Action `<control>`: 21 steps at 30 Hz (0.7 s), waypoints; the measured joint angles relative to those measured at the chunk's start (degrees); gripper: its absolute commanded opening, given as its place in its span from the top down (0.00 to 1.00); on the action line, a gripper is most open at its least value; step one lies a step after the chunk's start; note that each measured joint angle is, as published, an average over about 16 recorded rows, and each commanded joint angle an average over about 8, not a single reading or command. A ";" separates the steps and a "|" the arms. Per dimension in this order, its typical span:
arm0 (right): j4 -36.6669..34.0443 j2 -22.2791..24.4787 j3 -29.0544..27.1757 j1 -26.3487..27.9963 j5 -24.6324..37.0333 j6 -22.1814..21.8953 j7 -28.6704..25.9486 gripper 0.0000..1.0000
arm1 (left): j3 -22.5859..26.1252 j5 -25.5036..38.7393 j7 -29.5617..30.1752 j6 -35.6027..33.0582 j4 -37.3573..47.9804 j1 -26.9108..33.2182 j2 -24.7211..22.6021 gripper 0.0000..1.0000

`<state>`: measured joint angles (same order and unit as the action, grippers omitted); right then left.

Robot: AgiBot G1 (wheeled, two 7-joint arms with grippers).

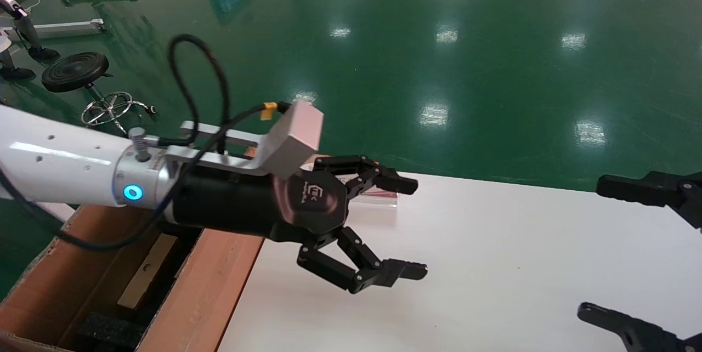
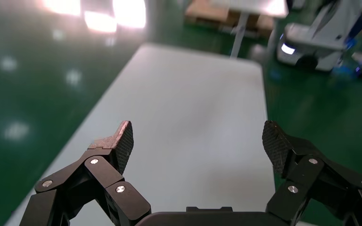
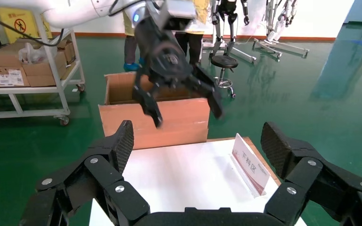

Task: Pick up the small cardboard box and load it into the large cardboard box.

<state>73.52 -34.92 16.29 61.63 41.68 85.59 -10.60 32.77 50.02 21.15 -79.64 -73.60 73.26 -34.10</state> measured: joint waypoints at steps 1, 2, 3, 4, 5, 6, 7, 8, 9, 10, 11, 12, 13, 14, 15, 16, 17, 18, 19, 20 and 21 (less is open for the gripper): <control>0.00 -0.01 -0.02 0.00 0.01 0.01 -0.01 0.00 | -1.87 -0.91 -1.16 -0.68 0.00 -1.31 -0.10 0.00; 0.01 -0.02 -0.04 -0.01 0.03 0.02 -0.02 0.00 | -3.68 -1.79 -2.28 -1.33 0.01 -2.57 -0.20 0.00; 0.01 -0.02 -0.06 -0.01 0.04 0.02 -0.03 0.00 | -5.39 -2.62 -3.34 -1.95 0.01 -3.76 -0.30 0.00; 0.02 -0.03 -0.08 -0.02 0.06 0.03 -0.04 0.00 | -6.95 -3.39 -4.32 -2.51 0.01 -4.85 -0.38 0.00; 0.02 -0.04 -0.10 -0.02 0.07 0.04 -0.06 0.00 | -8.41 -4.10 -5.22 -3.04 0.02 -5.87 -0.46 0.00; 0.03 -0.05 -0.12 -0.03 0.08 0.05 -0.07 0.00 | -9.76 -4.76 -6.06 -3.53 0.02 -6.81 -0.54 0.00; 0.03 -0.05 -0.14 -0.03 0.09 0.05 -0.08 0.00 | -10.97 -5.35 -6.82 -3.97 0.02 -7.66 -0.61 0.00; 0.03 -0.06 -0.16 -0.04 0.10 0.06 -0.09 0.00 | -12.30 -5.96 -7.54 -4.41 0.03 -8.55 -0.67 0.00; 0.03 -0.06 -0.17 -0.04 0.11 0.06 -0.09 0.00 | -13.50 -6.51 -8.19 -4.82 0.04 -9.36 -0.74 0.00; 0.03 -0.07 -0.19 -0.04 0.12 0.07 -0.10 0.00 | -14.55 -7.00 -8.75 -5.17 0.04 -10.07 -0.79 0.00; 0.03 -0.07 -0.20 -0.05 0.13 0.07 -0.11 0.00 | -15.48 -7.43 -9.25 -5.48 0.05 -10.69 -0.84 0.00; 0.03 -0.08 -0.22 -0.05 0.14 0.07 -0.12 0.00 | -16.29 -7.80 -9.68 -5.75 0.06 -11.23 -0.88 0.00; 0.04 -0.08 -0.23 -0.05 0.15 0.08 -0.12 0.00 | -16.94 -8.10 -10.02 -5.97 0.06 -11.66 -0.91 0.00; 0.04 -0.08 -0.24 -0.06 0.16 0.08 -0.13 0.00 | -17.48 -8.35 -10.29 -6.15 0.07 -12.02 -0.94 0.00; 0.04 -0.08 -0.25 -0.06 0.16 0.08 -0.13 0.00 | -17.90 -8.54 -10.49 -6.28 0.07 -12.29 -0.96 0.00; 0.04 -0.09 -0.26 -0.06 0.17 0.08 -0.14 0.00 | -18.14 -8.64 -10.60 -6.36 0.08 -12.44 -0.97 0.00; 0.04 -0.09 -0.26 -0.06 0.17 0.08 -0.14 0.00 | -18.29 -8.70 -10.65 -6.40 0.08 -12.54 -0.98 0.00; 0.04 -0.09 -0.27 -0.06 0.17 0.09 -0.14 0.00 | -18.41 -8.75 -10.67 -6.43 0.08 -12.60 -0.99 0.00; 0.04 -0.09 -0.27 -0.06 0.17 0.09 -0.14 0.00 | -18.55 -8.79 -10.69 -6.46 0.09 -12.68 -0.99 0.00; 0.04 -0.09 -0.28 -0.06 0.18 0.08 -0.14 0.00 | -18.72 -8.85 -10.71 -6.49 0.09 -12.77 -1.00 0.00; 0.03 -0.09 -0.28 -0.06 0.18 0.08 -0.15 0.00 | -18.91 -8.92 -10.74 -6.54 0.09 -12.88 -1.00 0.00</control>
<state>73.56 -35.00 16.01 61.57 41.85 85.67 -10.75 13.85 41.10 10.40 -86.18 -73.51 60.38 -35.10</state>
